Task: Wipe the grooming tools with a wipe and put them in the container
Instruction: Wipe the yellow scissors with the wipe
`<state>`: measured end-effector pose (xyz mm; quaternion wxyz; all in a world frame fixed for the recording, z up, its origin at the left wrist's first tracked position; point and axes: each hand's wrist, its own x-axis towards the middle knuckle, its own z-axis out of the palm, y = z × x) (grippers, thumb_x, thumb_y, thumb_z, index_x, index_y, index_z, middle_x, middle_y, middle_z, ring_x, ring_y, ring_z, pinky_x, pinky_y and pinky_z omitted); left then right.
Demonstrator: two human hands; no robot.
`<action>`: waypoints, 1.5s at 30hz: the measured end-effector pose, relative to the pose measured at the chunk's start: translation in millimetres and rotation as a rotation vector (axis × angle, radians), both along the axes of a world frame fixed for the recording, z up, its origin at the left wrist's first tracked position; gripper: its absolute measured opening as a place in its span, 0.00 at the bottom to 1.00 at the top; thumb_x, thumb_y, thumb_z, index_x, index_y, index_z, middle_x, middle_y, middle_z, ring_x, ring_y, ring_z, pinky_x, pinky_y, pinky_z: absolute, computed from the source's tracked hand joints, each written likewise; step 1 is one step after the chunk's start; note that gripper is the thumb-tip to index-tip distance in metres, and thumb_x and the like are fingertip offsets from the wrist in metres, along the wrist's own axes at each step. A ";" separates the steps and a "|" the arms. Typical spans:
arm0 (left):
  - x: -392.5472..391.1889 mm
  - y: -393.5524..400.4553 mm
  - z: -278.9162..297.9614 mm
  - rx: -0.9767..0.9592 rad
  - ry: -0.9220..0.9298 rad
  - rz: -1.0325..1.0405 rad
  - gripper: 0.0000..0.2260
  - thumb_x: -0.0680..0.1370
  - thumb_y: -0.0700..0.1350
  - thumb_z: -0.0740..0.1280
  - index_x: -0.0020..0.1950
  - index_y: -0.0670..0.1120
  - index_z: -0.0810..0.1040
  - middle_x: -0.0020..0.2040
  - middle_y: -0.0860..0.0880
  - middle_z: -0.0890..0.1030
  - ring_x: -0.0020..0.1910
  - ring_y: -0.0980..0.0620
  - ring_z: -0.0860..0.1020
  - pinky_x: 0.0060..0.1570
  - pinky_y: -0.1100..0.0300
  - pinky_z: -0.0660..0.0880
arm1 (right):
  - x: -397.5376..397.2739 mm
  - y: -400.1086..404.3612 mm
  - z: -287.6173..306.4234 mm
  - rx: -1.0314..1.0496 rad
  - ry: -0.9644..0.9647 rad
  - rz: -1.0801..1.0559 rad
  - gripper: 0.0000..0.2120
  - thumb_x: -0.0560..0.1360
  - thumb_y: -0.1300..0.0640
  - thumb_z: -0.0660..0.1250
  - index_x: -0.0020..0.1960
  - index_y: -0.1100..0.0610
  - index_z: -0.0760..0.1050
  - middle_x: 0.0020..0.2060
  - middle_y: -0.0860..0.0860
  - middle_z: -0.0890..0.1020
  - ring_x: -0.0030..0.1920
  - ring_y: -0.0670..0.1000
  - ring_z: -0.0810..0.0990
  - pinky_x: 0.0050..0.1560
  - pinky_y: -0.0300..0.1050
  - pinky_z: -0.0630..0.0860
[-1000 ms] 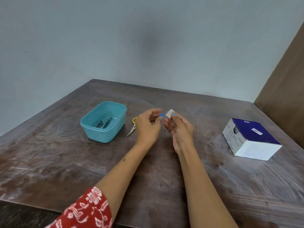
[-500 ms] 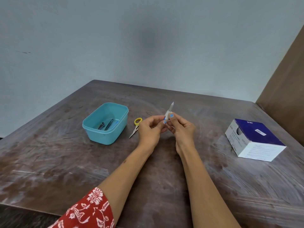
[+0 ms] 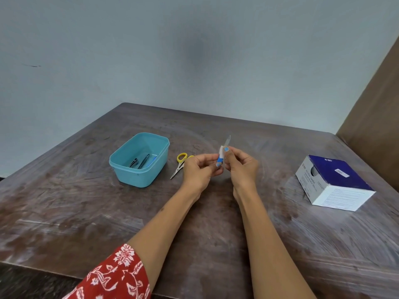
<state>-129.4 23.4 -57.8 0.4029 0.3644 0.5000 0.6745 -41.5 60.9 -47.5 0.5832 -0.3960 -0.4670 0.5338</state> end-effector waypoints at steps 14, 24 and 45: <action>2.8 0.1 2.2 -0.005 0.035 0.016 0.10 0.72 0.28 0.66 0.53 0.33 0.78 0.37 0.43 0.80 0.30 0.57 0.81 0.36 0.66 0.79 | -2.0 -2.4 2.6 0.133 -0.019 -0.255 0.10 0.76 0.62 0.65 0.40 0.49 0.77 0.33 0.48 0.80 0.36 0.46 0.79 0.40 0.39 0.76; -0.8 0.2 3.3 -0.020 0.005 0.045 0.08 0.72 0.28 0.67 0.51 0.33 0.79 0.37 0.44 0.81 0.34 0.54 0.81 0.39 0.61 0.81 | 1.1 -3.7 -7.5 0.585 -0.580 -0.259 0.08 0.72 0.66 0.69 0.49 0.58 0.82 0.41 0.53 0.80 0.37 0.46 0.78 0.39 0.25 0.72; -0.9 -1.8 3.6 -0.127 0.122 0.055 0.08 0.72 0.28 0.66 0.49 0.33 0.79 0.35 0.43 0.80 0.29 0.54 0.80 0.34 0.61 0.81 | 3.5 -3.5 -12.5 0.525 -0.734 -0.298 0.06 0.74 0.62 0.66 0.50 0.58 0.80 0.45 0.53 0.79 0.41 0.50 0.78 0.43 0.47 0.77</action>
